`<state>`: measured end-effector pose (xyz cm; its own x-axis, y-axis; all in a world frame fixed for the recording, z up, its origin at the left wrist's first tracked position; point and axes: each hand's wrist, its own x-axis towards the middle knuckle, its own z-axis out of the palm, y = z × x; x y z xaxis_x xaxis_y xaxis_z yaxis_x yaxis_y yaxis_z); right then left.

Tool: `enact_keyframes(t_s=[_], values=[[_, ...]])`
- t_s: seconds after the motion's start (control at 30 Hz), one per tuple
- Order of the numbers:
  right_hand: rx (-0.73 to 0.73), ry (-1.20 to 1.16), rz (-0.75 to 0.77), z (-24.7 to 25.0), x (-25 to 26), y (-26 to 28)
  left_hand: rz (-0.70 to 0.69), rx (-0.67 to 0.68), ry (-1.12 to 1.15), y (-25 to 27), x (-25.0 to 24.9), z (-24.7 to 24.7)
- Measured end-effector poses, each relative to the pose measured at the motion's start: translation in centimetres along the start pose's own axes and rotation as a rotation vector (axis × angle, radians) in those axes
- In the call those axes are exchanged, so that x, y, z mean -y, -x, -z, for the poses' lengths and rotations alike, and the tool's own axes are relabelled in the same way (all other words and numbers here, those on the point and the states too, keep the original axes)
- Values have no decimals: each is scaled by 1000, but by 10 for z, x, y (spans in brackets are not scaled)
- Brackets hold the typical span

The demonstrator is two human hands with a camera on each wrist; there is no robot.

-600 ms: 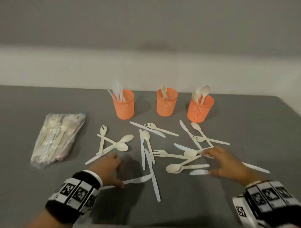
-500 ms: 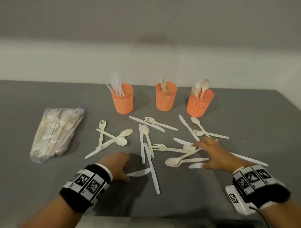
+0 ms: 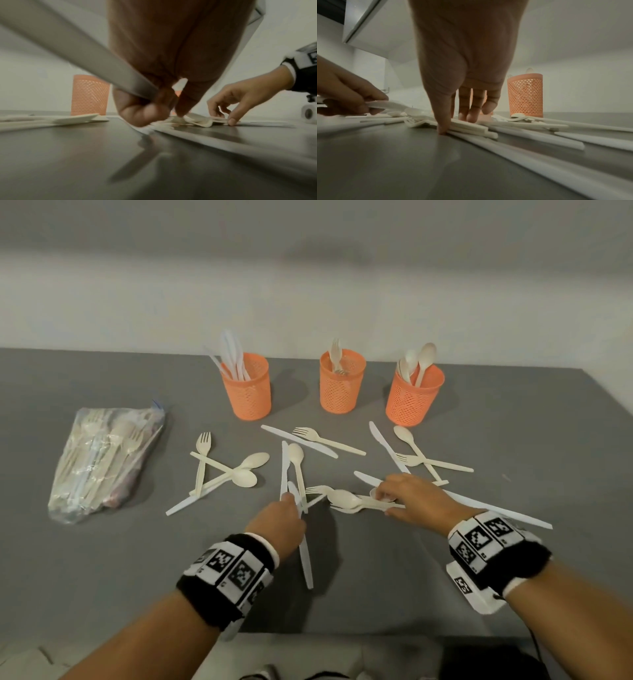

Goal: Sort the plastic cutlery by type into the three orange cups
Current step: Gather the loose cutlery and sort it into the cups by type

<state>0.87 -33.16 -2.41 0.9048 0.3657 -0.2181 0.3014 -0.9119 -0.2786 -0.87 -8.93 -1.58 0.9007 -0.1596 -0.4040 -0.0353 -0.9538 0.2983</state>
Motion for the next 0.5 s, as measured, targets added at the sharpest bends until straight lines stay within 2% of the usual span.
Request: enact_keyframes(t_s=[0.13,0.33,0.5], values=[[-18,1,-97,8,-8,1,67,33,-131,-10,-12,-6],[54,122,-175,12,-19,2,137,-9,-137,-21,-11,0],[43,-20,-192,8,-20,-2,188,16,-66,-23,-10,4]])
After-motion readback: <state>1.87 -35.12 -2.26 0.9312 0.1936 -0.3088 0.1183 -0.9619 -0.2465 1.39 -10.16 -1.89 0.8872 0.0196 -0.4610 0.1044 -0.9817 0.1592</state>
